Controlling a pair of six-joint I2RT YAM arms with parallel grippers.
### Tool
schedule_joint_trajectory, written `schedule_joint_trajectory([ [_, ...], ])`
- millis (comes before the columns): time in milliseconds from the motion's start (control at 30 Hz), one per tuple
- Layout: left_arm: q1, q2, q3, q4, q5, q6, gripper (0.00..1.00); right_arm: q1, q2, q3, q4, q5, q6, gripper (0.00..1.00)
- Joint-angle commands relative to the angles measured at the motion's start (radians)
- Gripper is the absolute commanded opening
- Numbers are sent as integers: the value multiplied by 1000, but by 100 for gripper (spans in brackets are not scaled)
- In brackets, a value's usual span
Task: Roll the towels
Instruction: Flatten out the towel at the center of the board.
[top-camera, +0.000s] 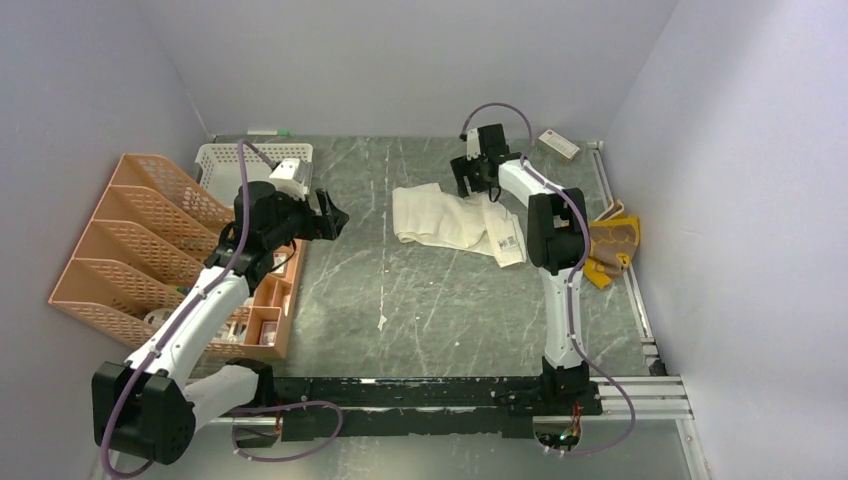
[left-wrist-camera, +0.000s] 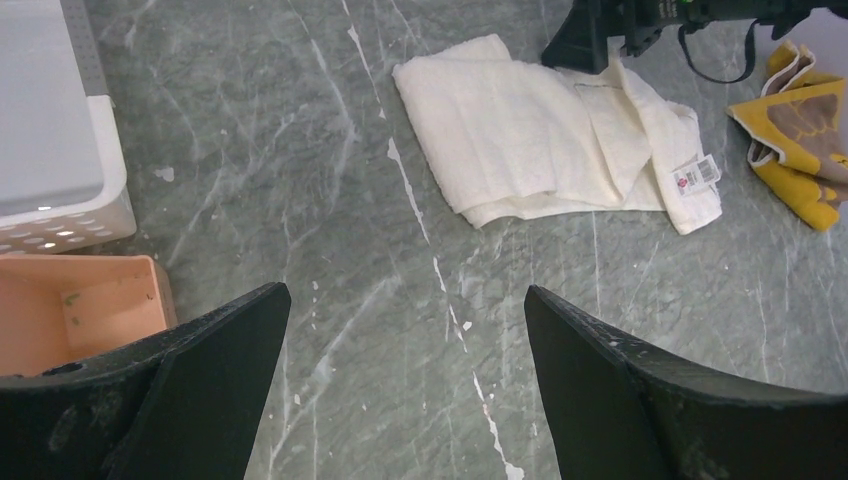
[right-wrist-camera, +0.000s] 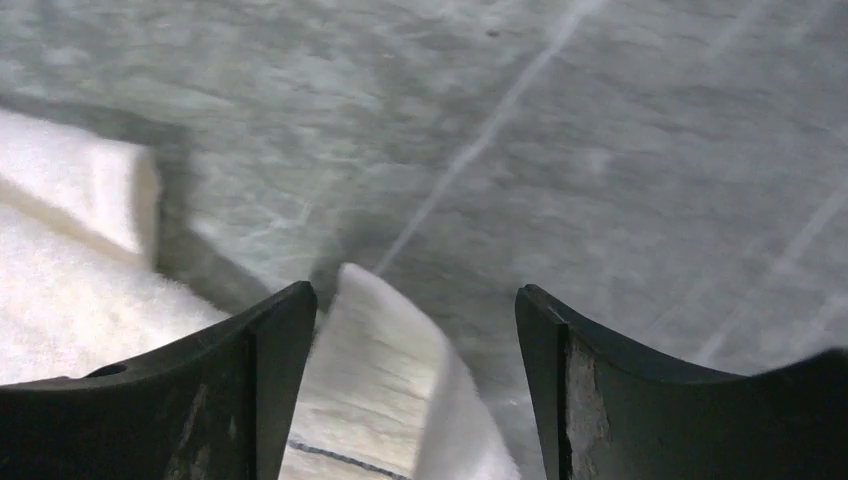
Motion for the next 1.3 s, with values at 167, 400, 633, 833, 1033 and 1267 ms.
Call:
schedule_joint_trajectory([
  [167, -8, 26, 7, 46, 30, 13, 99, -17, -9, -54, 14, -72, -14, 22],
  [400, -8, 12, 5, 52, 33, 8, 99, -17, -180, -162, 67, -118, 47, 0],
  [633, -8, -60, 6, 13, -55, -15, 99, 168, -491, -198, 239, -154, 214, 0],
  [833, 71, -208, 24, -64, -54, -101, 100, 569, -574, -156, 341, 17, 316, 0],
  [1033, 316, -388, 110, -229, -56, -159, 100, 886, -697, -23, 289, 169, 253, 0],
  [1267, 324, -465, 178, -254, -33, -179, 100, 631, -984, -211, 281, 331, 278, 0],
])
